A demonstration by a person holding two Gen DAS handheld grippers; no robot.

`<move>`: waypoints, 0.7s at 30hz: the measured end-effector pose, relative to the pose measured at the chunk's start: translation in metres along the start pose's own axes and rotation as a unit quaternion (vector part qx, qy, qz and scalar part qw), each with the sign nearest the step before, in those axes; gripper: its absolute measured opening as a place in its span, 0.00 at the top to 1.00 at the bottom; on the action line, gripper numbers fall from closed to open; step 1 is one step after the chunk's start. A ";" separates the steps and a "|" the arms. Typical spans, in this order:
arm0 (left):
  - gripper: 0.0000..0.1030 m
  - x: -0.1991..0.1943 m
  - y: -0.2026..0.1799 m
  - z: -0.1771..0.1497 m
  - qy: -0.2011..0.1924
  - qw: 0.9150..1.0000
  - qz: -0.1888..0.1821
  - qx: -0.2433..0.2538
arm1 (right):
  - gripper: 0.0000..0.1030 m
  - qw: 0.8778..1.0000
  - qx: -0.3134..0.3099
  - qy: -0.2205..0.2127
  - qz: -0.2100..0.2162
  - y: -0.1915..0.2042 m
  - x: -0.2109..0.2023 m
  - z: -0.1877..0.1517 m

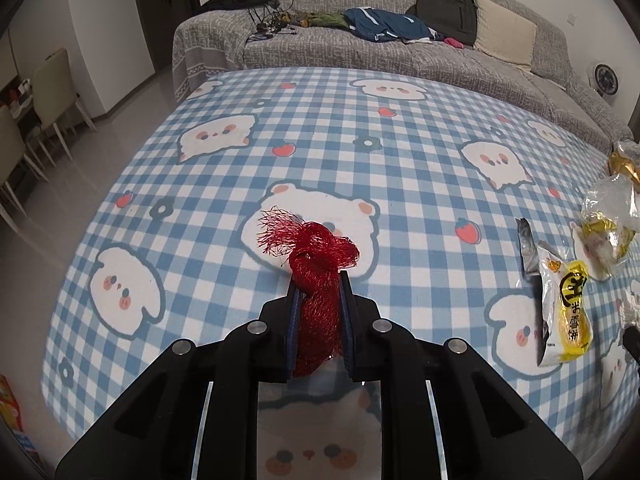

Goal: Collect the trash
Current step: 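Lift the red net and white tissue and carry both over the trash bin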

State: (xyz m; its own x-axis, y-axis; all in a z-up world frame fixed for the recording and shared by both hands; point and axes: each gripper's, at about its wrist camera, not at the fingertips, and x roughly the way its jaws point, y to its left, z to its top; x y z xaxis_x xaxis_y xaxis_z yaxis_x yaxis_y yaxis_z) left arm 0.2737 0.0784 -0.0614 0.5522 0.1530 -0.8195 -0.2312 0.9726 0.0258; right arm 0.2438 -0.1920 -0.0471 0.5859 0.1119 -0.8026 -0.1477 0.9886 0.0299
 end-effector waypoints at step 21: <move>0.84 -0.073 0.013 -0.075 -0.018 1.000 -0.011 0.012 | 0.87 0.999 -0.025 -0.024 0.007 0.038 -0.060 -0.052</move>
State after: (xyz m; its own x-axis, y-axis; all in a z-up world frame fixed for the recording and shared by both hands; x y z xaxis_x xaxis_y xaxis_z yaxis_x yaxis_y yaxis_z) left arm 0.1703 0.0669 -0.0438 0.5854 0.1376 -0.7990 -0.2002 0.9795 0.0220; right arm 0.1611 -0.1667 -0.0289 0.6205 0.1325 -0.7729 -0.1950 0.9807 0.0115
